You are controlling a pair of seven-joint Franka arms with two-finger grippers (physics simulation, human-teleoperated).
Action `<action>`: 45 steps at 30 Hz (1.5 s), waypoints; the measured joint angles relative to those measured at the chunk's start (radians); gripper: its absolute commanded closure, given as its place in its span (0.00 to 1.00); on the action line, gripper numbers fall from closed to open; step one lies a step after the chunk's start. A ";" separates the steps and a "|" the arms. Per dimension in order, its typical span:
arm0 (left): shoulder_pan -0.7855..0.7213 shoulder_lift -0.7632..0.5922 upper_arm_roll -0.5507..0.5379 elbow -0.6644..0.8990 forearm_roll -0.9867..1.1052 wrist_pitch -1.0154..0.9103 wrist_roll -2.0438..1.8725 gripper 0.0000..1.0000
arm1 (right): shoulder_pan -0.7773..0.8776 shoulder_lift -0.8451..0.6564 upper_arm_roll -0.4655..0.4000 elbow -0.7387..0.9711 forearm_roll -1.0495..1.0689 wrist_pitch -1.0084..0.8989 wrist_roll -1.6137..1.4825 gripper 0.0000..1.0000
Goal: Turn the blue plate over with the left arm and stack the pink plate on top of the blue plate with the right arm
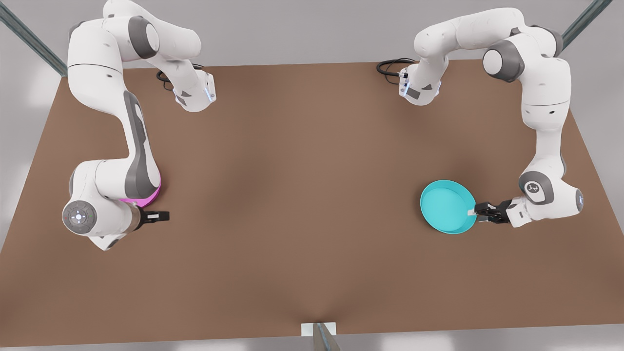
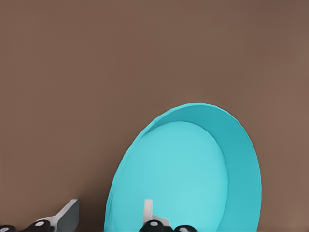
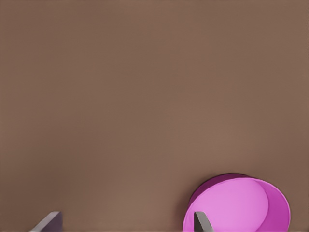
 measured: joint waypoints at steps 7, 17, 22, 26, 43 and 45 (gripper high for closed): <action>0.000 0.011 0.000 0.000 0.001 0.000 -0.003 0.54 | 0.000 0.000 0.000 0.000 -0.002 0.001 0.007 0.00; 0.000 0.025 0.000 0.000 0.003 0.000 -0.008 0.55 | 0.017 -0.002 0.004 0.009 0.004 0.000 0.004 0.00; 0.000 0.028 0.000 0.000 0.003 0.000 -0.009 0.59 | 0.004 -0.005 0.001 0.012 -0.040 -0.012 -0.028 0.00; 0.000 0.028 0.000 0.000 0.003 0.000 -0.009 0.63 | 0.018 -0.009 0.006 0.011 -0.034 -0.099 -0.055 0.00; 0.000 0.034 0.000 0.000 0.010 0.000 -0.012 0.67 | 0.057 -0.012 0.005 0.059 -0.060 -0.099 -0.068 0.00; 0.000 0.034 0.000 0.000 0.010 -0.001 -0.012 0.67 | 0.034 -0.009 0.003 0.067 -0.053 -0.100 -0.070 0.00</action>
